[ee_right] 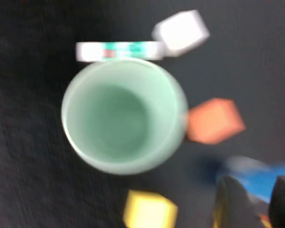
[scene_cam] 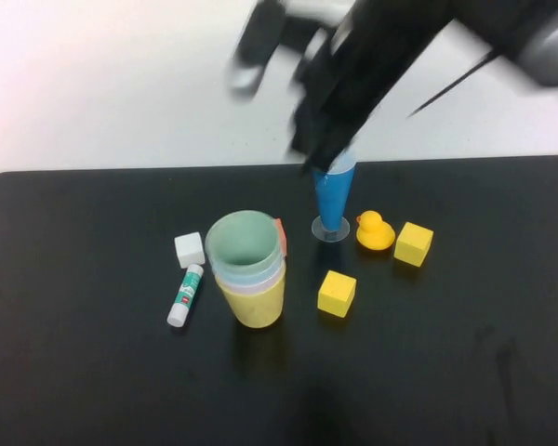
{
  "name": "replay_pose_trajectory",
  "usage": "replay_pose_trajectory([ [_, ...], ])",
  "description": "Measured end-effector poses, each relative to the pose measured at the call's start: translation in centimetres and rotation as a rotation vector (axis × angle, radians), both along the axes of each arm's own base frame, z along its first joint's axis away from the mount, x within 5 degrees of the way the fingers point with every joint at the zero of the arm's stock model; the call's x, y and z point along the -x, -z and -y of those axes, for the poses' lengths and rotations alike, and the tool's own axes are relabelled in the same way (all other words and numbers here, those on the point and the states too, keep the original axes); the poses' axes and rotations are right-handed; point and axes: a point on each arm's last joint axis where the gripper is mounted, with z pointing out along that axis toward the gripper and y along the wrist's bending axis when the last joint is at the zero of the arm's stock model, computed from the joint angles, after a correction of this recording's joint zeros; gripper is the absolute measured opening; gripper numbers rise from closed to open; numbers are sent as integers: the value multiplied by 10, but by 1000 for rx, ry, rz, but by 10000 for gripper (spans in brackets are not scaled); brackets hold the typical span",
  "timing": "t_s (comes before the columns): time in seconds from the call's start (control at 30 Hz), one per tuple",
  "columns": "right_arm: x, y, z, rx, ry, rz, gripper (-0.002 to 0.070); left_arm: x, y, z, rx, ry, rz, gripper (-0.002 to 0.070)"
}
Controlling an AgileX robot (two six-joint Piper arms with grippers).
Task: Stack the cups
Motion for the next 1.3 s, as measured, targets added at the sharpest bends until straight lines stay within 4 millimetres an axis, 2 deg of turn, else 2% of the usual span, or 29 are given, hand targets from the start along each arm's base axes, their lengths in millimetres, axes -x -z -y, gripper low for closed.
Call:
replay_pose_trajectory([
  [0.1,24,-62,45,-17,62,138,78,0,0,0,14,4,-2,1],
  [0.13,29,-73,55,-27,81,166,61,0,0,0,15,7,-1,1],
  [0.2,54,-110,94,-53,144,256,22,0,-1,1,28,18,0,1],
  [0.27,78,-132,124,-49,204,326,9,1,-1,2,49,36,3,1],
  [0.33,106,-146,148,-51,246,383,3,3,-2,3,62,56,8,1],
  [0.43,140,-147,166,-76,271,409,0,6,-3,4,75,82,21,1],
  [0.53,166,-130,174,-155,285,395,-1,10,-5,4,89,96,41,1],
  [0.6,182,-111,178,-235,288,415,-1,12,-6,3,94,98,56,1],
  [0.7,201,-71,184,-345,303,469,-1,16,-7,1,117,101,77,1],
  [0.73,208,-66,187,-382,309,504,-1,17,-8,1,127,104,85,1],
  [0.87,230,-8,199,-402,329,514,-1,22,-8,-1,143,107,98,1],
  [1.0,240,31,203,-354,333,449,-1,23,-7,-1,141,106,88,1],
  [1.3,246,78,206,-258,319,336,-1,22,-7,-1,138,105,79,1],
])
